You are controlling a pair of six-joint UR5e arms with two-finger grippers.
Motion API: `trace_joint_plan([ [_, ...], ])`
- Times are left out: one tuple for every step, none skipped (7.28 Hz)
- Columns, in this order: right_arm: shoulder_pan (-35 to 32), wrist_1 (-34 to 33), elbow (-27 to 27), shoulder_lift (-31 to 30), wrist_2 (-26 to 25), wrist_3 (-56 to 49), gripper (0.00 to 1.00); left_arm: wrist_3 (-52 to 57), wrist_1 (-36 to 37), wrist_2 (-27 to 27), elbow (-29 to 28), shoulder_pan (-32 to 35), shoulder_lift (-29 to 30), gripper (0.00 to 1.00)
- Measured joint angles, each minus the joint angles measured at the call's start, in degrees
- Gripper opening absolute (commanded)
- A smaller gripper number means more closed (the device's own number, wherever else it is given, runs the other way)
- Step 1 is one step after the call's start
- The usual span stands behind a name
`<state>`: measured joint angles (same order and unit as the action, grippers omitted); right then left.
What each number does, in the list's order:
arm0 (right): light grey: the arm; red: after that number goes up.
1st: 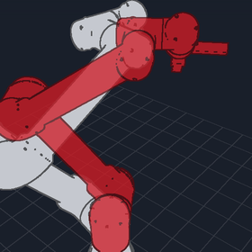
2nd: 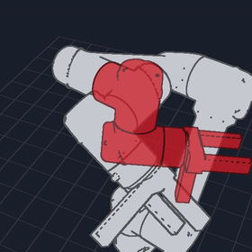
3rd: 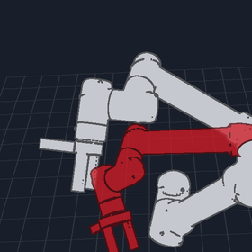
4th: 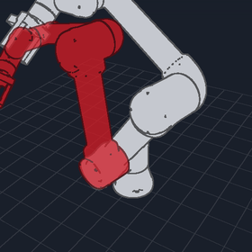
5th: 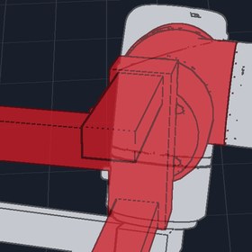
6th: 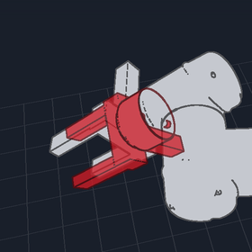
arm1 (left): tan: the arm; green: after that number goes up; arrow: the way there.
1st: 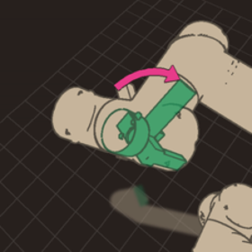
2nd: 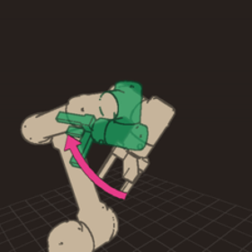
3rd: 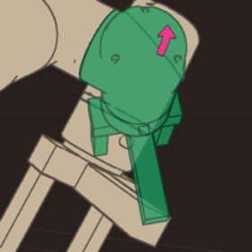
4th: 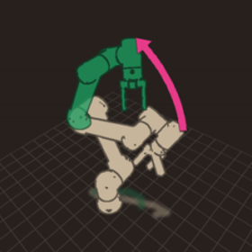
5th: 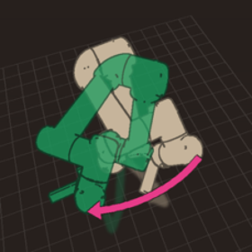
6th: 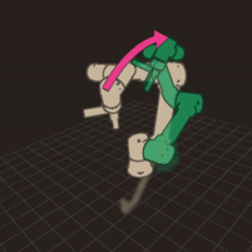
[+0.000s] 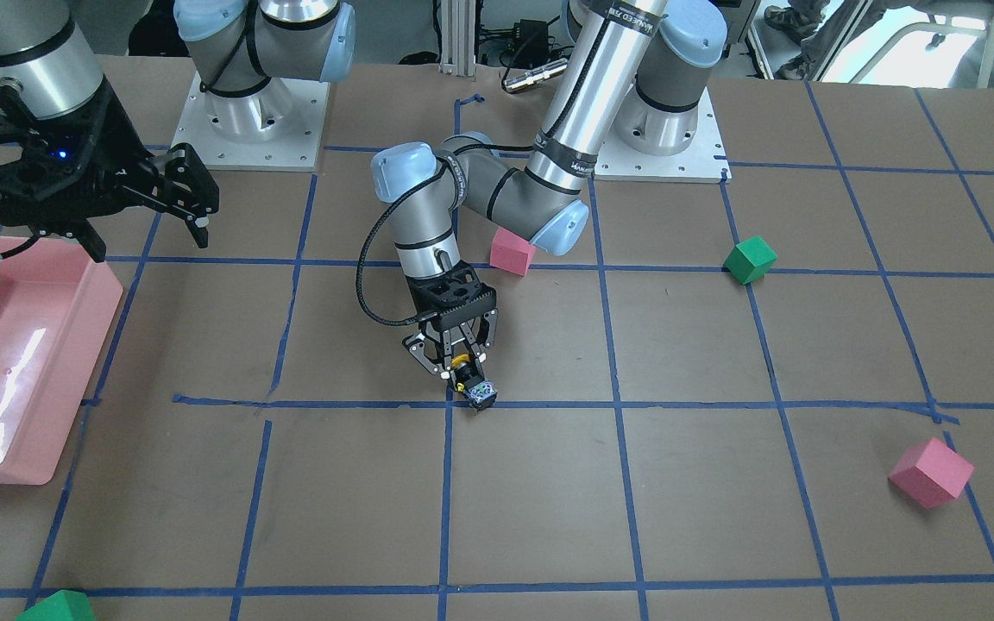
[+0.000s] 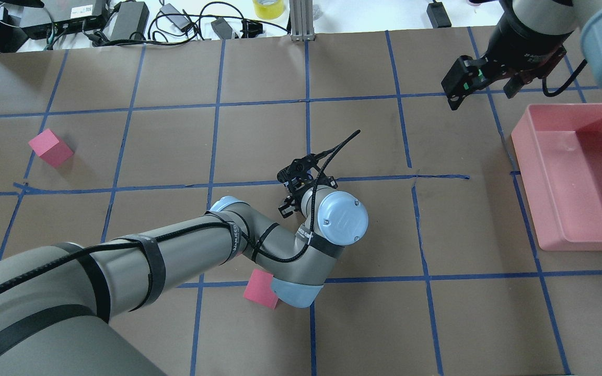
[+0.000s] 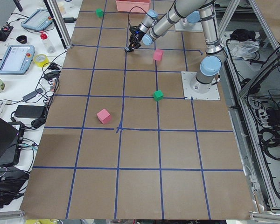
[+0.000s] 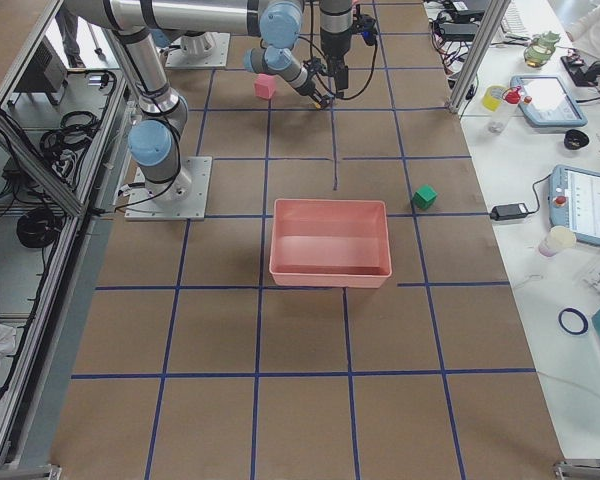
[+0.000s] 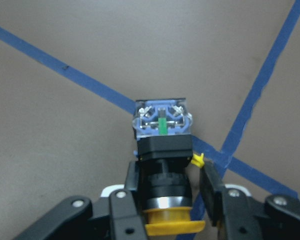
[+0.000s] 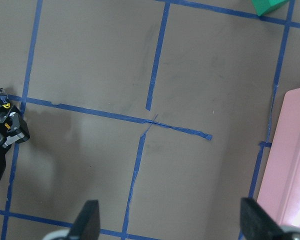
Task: Align button upright
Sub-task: 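Grasp the button body with the left gripper and lift it, then rotate the held button with the left gripper so the yellow cap faces up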
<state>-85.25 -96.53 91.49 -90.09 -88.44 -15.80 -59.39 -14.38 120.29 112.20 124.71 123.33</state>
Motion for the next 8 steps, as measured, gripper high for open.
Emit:
trace_joint_plan([
  [0.00, -0.02, 0.00, 0.00, 0.01, 0.04, 1.00, 1.70, 0.10, -0.86, -0.19, -0.09, -0.83, 0.31],
  [-0.03, 0.00, 0.03, 0.00, 0.04, 0.08, 1.00, 4.11, 0.31, -2.48, -0.58, -0.61, -2.02, 0.32],
  [-0.06, -0.04, 0.02, 0.00, 0.07, 0.14, 1.00, 5.80, 0.52, -4.54, -1.02, -1.68, -3.42, 0.32],
  [-0.06, -0.09, 0.00, 0.03, 0.09, 0.20, 1.00, 6.60, 0.59, -7.60, -1.27, -3.52, -5.02, 0.32],
  [-0.06, -0.06, 0.01, 0.06, 0.10, 0.21, 1.00, 6.80, 0.47, -12.12, -1.33, -5.98, -6.80, 0.32],
  [-0.05, -0.04, 0.05, 0.27, 0.10, 0.20, 1.00, 6.11, -0.26, -17.94, -1.35, -8.67, -8.35, 0.31],
  [-0.03, -0.04, 0.06, 0.62, 0.10, 0.21, 1.00, 3.29, -2.13, -24.96, -1.43, -11.46, -9.50, 0.31],
  [0.01, -0.08, 0.04, 0.81, 0.11, 0.18, 1.00, -2.22, -4.49, -31.47, -1.48, -13.76, -10.30, 0.22],
])
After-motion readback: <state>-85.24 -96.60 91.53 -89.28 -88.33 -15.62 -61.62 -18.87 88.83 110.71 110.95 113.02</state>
